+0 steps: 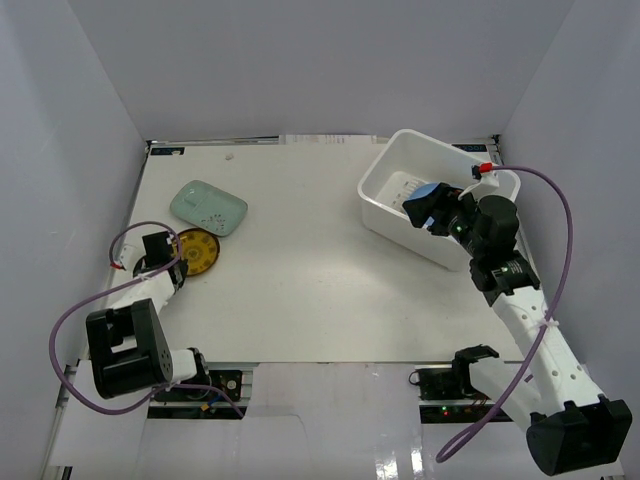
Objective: Place the plates into the plastic bin on the countertop
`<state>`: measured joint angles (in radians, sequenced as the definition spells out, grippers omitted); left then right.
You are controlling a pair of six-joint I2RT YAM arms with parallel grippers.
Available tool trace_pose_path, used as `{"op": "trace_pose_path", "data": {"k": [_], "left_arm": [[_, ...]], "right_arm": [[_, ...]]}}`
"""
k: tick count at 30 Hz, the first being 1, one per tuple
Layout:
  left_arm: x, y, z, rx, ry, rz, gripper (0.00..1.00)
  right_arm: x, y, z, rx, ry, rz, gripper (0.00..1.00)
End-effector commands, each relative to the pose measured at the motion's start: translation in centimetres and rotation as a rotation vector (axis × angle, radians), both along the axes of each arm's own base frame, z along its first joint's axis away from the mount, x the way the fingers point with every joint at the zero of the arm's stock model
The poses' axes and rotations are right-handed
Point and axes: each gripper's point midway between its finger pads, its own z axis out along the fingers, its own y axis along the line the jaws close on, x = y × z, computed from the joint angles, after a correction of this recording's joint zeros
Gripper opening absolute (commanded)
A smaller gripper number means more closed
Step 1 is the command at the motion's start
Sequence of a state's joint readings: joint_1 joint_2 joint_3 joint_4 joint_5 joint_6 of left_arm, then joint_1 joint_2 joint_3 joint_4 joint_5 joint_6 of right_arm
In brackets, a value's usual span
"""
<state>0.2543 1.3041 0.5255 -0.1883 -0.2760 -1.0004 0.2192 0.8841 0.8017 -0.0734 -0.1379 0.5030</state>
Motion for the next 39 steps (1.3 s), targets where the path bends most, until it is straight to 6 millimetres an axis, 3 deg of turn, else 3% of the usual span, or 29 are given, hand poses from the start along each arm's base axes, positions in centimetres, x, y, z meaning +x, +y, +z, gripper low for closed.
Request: {"op": "trace_pose_path", "data": {"k": [1, 6, 9, 11, 13, 16, 22, 26, 28, 29, 30, 33, 36, 39], "left_arm": [[-1.8, 0.7, -0.3, 0.058, 0.100, -0.023, 0.00], [-2.3, 1.0, 2.5, 0.104, 0.109, -0.071, 0.00], [-2.1, 0.7, 5.5, 0.137, 0.023, -0.113, 0.00], [-2.0, 0.3, 7.6, 0.155, -0.058, -0.133, 0.00], [-2.3, -0.1, 8.3, 0.157, -0.091, -0.153, 0.00], [-2.4, -1.1, 9.8, 0.141, -0.150, -0.192, 0.00], [-1.9, -3.5, 13.7, 0.099, -0.283, -0.294, 0.00], [0.0, -7.9, 16.8, -0.048, -0.457, -0.465, 0.00], [0.5, -11.0, 18.3, -0.144, -0.540, -0.583, 0.00], [1.4, -12.9, 20.1, -0.186, -0.619, -0.663, 0.00], [1.3, -13.3, 20.4, -0.207, -0.628, -0.677, 0.00], [2.3, -17.1, 22.2, -0.234, -0.668, -0.823, 0.00], [1.9, -23.4, 23.6, -0.277, -0.705, -1.034, 0.00], [1.6, -27.0, 24.1, -0.310, -0.722, -1.148, 0.00]], "right_arm": [[-0.6, 1.5, 2.7, 0.040, -0.077, 0.041, 0.73], [-1.1, 3.8, 3.0, 0.060, -0.070, 0.115, 0.74], [-2.2, 7.7, 3.6, 0.083, -0.086, 0.220, 0.74], [-2.6, 9.2, 3.3, 0.081, -0.076, 0.257, 0.75], [-3.3, 11.0, 3.1, 0.079, -0.070, 0.303, 0.75], [-3.8, 11.7, 3.1, 0.068, -0.071, 0.321, 0.75], [-3.7, 11.3, 3.9, 0.033, -0.091, 0.313, 0.76], [-3.7, 11.4, 4.4, -0.013, -0.101, 0.332, 0.85], [-3.7, 11.7, 5.2, -0.043, -0.116, 0.374, 0.90], [-3.8, 12.2, 5.7, -0.052, -0.120, 0.411, 0.94], [-3.8, 12.5, 6.0, -0.048, -0.116, 0.437, 0.95], [-4.1, 14.1, 5.7, -0.042, -0.092, 0.545, 0.97], [-3.8, 15.2, 5.4, -0.034, -0.069, 0.592, 0.98], [-3.3, 15.7, 4.3, -0.043, -0.034, 0.607, 1.00]]}}
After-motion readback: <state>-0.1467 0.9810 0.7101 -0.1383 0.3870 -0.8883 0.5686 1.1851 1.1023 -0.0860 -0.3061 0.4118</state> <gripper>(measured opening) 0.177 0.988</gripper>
